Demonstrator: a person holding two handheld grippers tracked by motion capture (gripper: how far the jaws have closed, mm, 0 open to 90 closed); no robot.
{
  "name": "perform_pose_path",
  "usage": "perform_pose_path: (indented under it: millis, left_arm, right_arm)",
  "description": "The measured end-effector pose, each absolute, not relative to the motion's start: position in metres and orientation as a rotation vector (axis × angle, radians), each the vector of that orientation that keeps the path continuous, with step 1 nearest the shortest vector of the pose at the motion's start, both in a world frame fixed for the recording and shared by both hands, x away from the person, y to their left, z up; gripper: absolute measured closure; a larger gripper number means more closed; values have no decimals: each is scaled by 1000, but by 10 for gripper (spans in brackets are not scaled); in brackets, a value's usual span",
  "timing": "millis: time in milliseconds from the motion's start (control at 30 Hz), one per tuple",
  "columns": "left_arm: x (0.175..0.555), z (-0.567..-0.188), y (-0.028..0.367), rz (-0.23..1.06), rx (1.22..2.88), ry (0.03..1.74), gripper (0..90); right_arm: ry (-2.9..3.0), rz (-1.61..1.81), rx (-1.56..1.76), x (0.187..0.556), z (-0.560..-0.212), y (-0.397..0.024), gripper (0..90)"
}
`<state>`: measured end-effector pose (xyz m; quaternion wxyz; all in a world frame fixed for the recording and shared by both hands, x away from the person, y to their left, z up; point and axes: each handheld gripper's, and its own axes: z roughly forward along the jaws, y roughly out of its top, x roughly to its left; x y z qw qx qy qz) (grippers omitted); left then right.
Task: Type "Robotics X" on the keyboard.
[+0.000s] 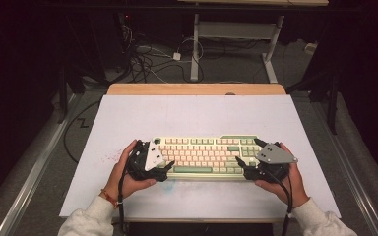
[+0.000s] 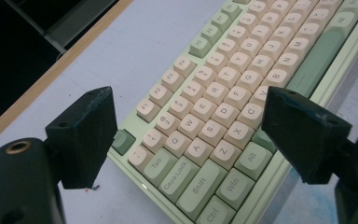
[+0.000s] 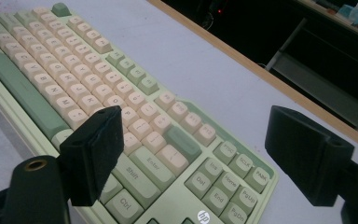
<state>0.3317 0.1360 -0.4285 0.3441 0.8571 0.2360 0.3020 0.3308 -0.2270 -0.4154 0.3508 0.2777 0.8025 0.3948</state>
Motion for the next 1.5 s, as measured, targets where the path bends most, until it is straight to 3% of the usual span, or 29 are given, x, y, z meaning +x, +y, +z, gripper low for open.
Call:
perform_pose_path:
  millis: [1500]
  left_arm:
    - [311, -441, 173, 836, 2235, 651, 171]
  right_arm:
    - [2036, 1018, 764, 312, -419, -266, 202]
